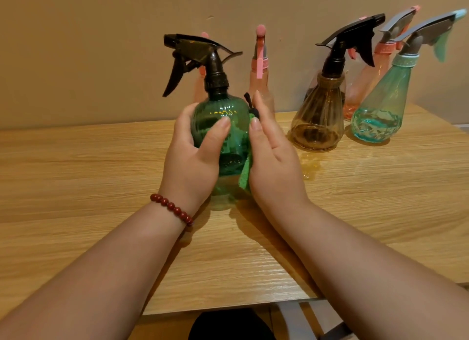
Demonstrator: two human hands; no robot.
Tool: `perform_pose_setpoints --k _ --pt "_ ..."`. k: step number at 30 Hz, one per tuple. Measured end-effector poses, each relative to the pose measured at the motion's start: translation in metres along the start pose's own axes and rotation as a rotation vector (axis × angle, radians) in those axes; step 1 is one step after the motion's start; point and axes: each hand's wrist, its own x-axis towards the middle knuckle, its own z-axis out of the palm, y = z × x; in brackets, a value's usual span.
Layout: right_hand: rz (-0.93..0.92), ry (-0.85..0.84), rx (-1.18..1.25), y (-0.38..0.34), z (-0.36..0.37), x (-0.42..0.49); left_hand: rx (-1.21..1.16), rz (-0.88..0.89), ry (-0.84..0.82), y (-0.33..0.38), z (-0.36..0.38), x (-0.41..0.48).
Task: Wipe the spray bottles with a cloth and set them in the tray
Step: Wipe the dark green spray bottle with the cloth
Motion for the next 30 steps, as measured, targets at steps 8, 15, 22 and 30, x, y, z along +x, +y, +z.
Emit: perform_pose_setpoints --k 8,15,22,30 --pt "0.166 0.082 0.164 0.000 -0.013 0.012 0.203 0.015 -0.160 -0.003 0.002 -0.003" --pt "0.112 -0.057 0.154 0.000 -0.006 0.001 0.025 0.006 0.014 0.001 -0.001 -0.003" --pt "0.328 -0.030 0.470 -0.004 -0.009 0.011 -0.135 -0.102 -0.032 0.006 -0.003 -0.004" --pt "0.140 0.025 0.251 -0.001 -0.015 0.009 -0.046 -0.019 -0.037 0.006 -0.001 -0.002"
